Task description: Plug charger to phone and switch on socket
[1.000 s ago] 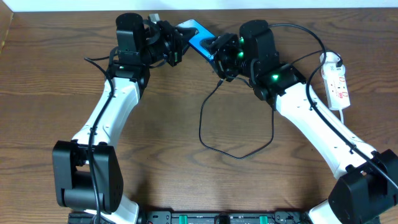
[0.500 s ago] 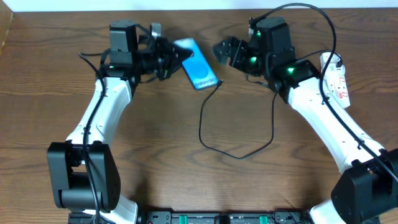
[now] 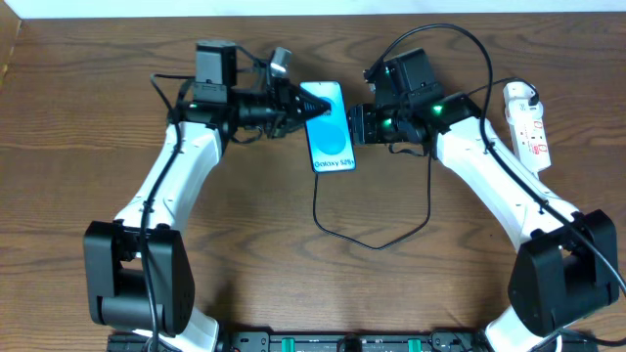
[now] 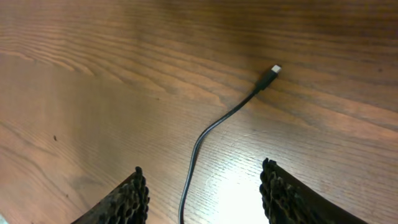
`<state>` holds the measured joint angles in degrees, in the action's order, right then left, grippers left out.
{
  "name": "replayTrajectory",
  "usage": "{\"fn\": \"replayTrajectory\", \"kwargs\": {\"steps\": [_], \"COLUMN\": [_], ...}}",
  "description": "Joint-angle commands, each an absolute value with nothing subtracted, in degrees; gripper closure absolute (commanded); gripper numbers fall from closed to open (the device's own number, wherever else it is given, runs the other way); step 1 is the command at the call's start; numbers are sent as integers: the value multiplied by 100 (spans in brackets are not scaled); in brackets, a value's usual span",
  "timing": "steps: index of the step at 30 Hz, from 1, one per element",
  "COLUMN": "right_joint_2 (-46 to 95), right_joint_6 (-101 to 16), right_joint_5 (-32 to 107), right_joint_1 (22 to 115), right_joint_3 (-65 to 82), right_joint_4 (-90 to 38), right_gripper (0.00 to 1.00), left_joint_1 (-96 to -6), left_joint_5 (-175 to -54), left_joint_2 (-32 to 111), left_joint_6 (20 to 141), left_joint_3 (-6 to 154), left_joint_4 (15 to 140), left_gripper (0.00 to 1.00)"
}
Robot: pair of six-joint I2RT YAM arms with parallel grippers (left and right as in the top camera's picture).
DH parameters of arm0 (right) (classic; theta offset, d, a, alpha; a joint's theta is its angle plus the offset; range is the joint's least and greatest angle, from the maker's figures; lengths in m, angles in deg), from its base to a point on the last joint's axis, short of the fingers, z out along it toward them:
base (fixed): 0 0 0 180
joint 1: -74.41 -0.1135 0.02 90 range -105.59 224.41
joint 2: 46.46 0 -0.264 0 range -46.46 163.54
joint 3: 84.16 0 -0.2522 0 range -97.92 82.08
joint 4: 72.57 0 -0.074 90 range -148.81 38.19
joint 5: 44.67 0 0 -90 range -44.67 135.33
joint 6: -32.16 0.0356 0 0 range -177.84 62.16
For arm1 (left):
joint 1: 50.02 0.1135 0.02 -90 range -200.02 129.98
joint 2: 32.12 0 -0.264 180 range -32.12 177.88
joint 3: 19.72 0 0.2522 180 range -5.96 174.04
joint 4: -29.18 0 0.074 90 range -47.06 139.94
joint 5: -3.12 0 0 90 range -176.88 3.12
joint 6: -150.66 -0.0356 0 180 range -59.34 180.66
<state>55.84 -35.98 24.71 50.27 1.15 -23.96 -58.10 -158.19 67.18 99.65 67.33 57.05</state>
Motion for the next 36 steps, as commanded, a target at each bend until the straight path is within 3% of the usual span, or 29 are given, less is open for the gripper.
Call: {"fn": "replayTrajectory", "kwargs": {"steps": [1, 23, 36], "right_joint_2": [5571, 5584, 5584], "right_joint_6": [-3716, -2815, -2791], "right_joint_5": [2305, 1771, 1332], "right_joint_1": [4988, 4433, 4430], "right_joint_3": [126, 126, 124], "right_joint_4": [-2474, -2979, -3410], "right_gripper": [43, 54, 54], "left_joint_1": [-5934, -5950, -6125], "left_joint_5": [-15323, -14897, -14934], "left_joint_2": [6627, 6631, 6631], "left_joint_6": [9860, 10406, 10404], "left_joint_3": [6733, 6733, 6733], "left_joint_4": [6221, 6328, 6346], "left_gripper": [93, 93, 93]}}
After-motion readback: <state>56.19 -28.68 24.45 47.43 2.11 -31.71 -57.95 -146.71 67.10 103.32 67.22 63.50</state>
